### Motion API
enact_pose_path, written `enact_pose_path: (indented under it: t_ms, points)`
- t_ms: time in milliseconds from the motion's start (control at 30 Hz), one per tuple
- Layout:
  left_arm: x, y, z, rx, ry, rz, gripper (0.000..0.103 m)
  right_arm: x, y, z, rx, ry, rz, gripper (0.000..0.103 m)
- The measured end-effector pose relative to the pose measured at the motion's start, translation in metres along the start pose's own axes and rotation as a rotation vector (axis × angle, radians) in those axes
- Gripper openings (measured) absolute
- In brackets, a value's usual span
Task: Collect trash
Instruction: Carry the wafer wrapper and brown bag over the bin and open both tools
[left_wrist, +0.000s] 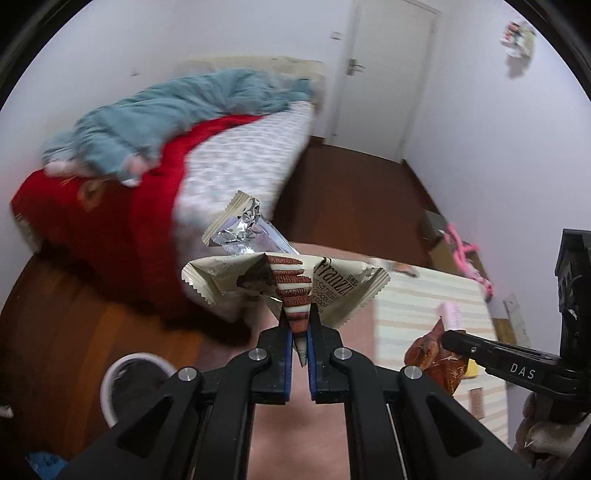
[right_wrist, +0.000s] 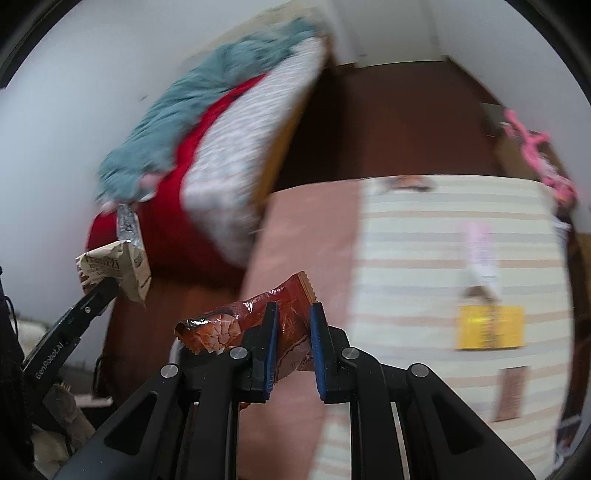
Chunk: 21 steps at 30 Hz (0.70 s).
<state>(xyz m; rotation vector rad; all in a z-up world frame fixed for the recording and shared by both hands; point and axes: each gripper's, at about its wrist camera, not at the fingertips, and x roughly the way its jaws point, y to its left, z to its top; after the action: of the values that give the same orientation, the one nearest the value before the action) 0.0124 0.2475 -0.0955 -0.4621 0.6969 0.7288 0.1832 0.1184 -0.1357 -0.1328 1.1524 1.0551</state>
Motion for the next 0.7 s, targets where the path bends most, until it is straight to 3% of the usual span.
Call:
enact_pose_path:
  t_ms: [167,333,467,700]
  points:
    - [-0.019,0.091,-0.021,-0.088,0.019,0.111,0.004,0.056,0.09,-0.022,-0.089,0.085,0.083,0.017]
    - [-0.008,0.174,-0.055,-0.196,0.098,0.176,0.004,0.129,0.153,-0.048,-0.145,0.196,0.11,0.017]
    - [0.024,0.227,-0.083,-0.295,0.193,0.179,0.004,0.195,0.192,-0.07,-0.173,0.293,0.094,0.017]
    - [0.089,0.3,-0.126,-0.454,0.372,0.125,0.005,0.285,0.215,-0.091,-0.185,0.42,0.043,0.017]
